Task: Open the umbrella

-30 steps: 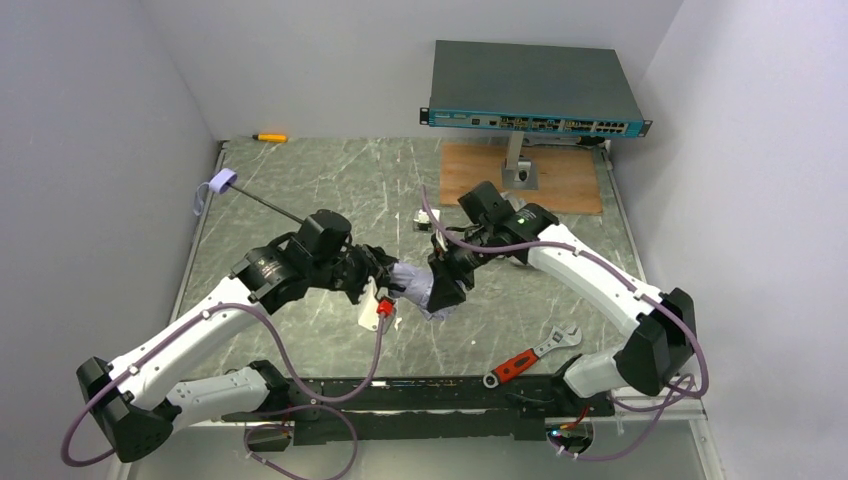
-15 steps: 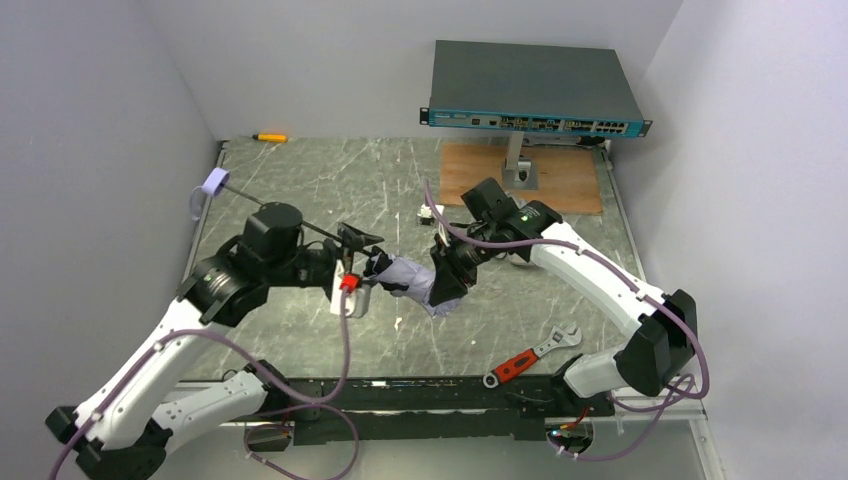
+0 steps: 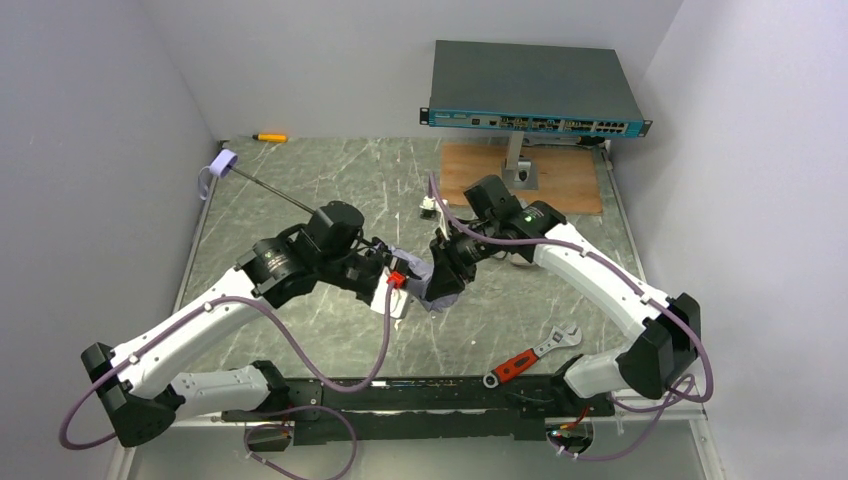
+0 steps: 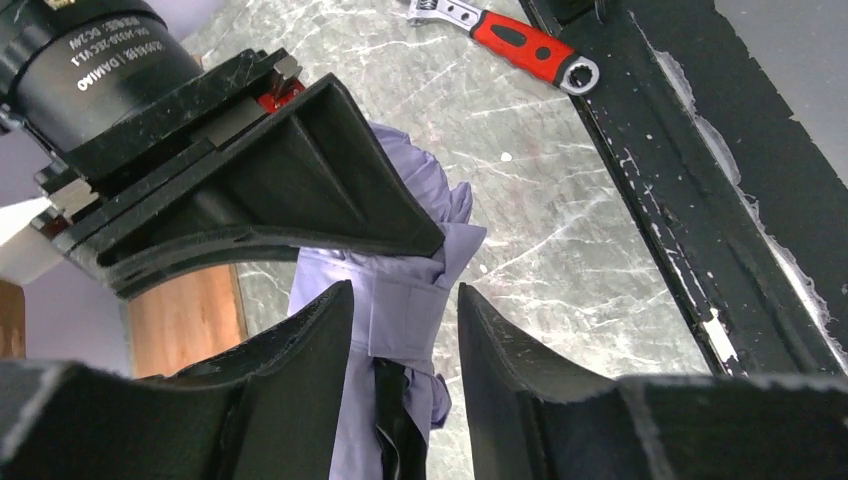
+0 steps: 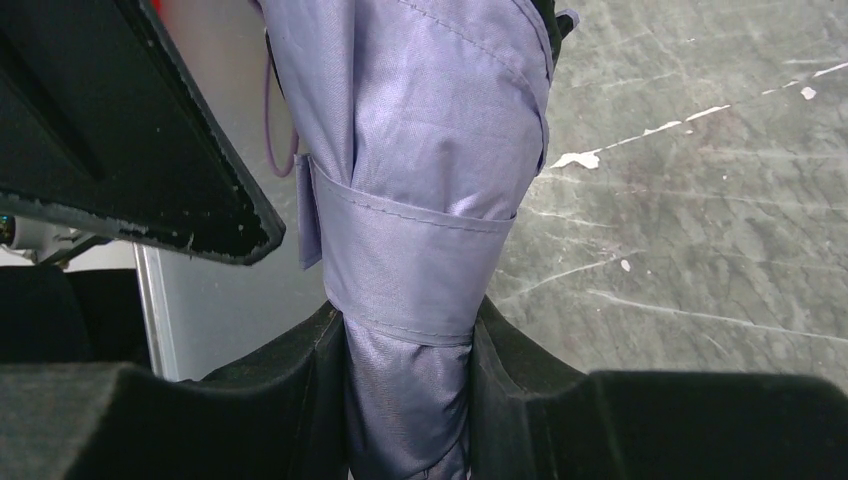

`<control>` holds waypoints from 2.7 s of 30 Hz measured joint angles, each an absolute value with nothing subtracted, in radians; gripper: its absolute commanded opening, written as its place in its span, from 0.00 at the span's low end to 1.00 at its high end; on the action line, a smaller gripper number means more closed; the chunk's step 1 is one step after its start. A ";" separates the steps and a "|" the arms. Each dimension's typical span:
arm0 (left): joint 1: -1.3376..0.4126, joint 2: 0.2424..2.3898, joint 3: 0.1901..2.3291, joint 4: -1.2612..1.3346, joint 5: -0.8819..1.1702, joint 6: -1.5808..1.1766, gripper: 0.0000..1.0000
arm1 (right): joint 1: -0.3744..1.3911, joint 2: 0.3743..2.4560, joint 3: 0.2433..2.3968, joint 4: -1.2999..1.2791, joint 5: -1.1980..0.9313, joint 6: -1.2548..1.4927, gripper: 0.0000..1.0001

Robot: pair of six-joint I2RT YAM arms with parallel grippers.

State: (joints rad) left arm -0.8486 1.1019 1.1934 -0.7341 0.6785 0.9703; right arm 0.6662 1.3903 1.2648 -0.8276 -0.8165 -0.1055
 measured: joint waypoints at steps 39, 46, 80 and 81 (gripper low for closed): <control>-0.932 0.979 0.765 -0.798 0.513 1.237 0.00 | 0.505 1.360 1.197 -0.695 -1.071 0.041 0.00; -0.932 0.962 0.834 -0.846 0.507 1.145 0.65 | 0.498 1.352 1.193 -0.680 -1.066 0.051 0.00; -0.937 1.018 0.968 -0.448 0.444 1.028 0.11 | 0.537 1.326 1.162 -0.716 -0.949 -0.023 0.00; -0.939 1.018 0.966 -0.443 0.438 1.027 0.04 | 0.537 1.328 1.162 -0.717 -0.949 -0.023 0.00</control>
State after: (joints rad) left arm -0.9390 1.0183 0.9661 -0.4427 0.4381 1.0267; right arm 0.5369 1.3277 1.1618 -0.7174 -0.9489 -0.0227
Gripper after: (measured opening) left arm 0.242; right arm 0.375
